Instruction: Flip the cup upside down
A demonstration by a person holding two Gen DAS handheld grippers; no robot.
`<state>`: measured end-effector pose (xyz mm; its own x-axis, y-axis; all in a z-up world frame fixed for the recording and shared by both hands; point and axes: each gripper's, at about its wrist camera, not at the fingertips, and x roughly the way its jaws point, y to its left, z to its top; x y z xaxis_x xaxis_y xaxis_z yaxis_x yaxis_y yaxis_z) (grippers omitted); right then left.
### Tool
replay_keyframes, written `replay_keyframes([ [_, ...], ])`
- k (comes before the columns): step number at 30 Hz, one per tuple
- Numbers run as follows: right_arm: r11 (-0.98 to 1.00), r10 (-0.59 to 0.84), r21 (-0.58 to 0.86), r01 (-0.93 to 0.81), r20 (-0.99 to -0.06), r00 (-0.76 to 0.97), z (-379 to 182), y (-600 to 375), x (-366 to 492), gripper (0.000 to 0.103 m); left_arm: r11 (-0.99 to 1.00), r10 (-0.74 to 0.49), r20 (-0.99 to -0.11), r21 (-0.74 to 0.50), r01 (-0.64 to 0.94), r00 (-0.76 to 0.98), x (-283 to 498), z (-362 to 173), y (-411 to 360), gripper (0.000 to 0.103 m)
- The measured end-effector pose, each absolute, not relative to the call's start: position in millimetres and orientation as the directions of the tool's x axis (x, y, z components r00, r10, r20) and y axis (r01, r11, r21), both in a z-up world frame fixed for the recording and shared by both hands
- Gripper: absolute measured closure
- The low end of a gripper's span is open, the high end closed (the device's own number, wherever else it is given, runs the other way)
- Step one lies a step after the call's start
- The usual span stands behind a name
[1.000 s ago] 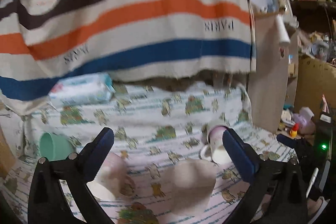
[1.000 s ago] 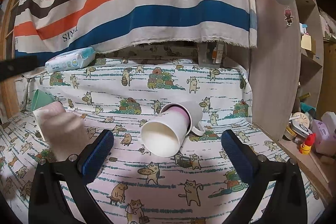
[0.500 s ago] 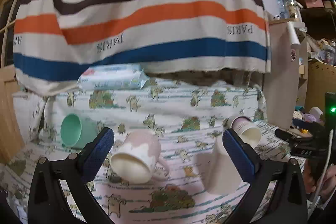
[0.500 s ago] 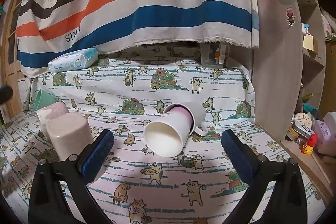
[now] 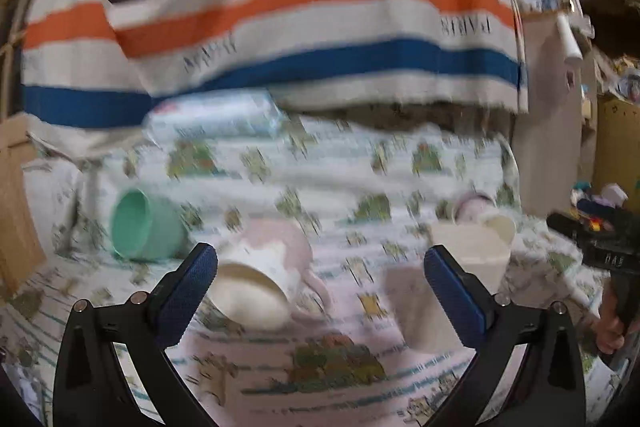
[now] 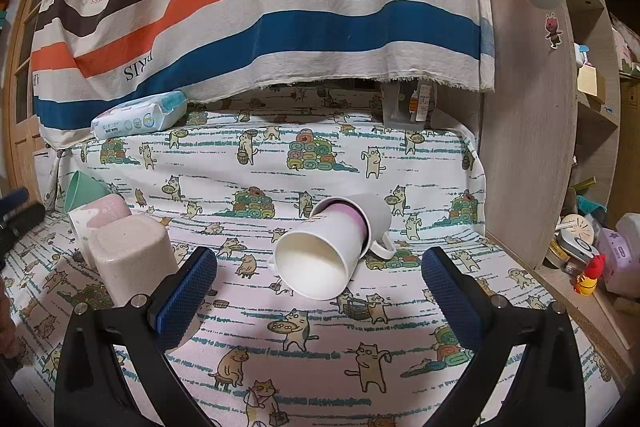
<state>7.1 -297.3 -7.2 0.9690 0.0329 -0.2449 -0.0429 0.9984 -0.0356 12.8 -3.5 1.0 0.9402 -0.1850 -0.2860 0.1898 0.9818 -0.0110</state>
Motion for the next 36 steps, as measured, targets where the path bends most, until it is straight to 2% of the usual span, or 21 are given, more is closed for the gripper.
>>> replay_keyframes([
  [3, 0.998, 0.033, -0.034, -0.043, -0.245, 0.969, -7.1, -297.4, 7.1, 0.0, 0.984, -0.172, -0.326, -0.018, 0.176, 0.93, 21.0, -2.0, -3.2, 0.0],
  [9, 0.999, 0.031, -0.035, -0.041, -0.246, 0.969, -7.1, -297.6, 7.3, 0.0, 0.985, -0.166, -0.297, -0.012, 0.17, 0.94, 13.7, -1.5, -3.5, 0.0],
  [36, 0.999, 0.032, -0.034, -0.041, -0.246, 0.969, -7.0, -299.1, 8.3, 0.0, 0.988, -0.15, -0.301, -0.015, 0.152, 0.942, 15.5, -1.3, -0.8, 0.0],
])
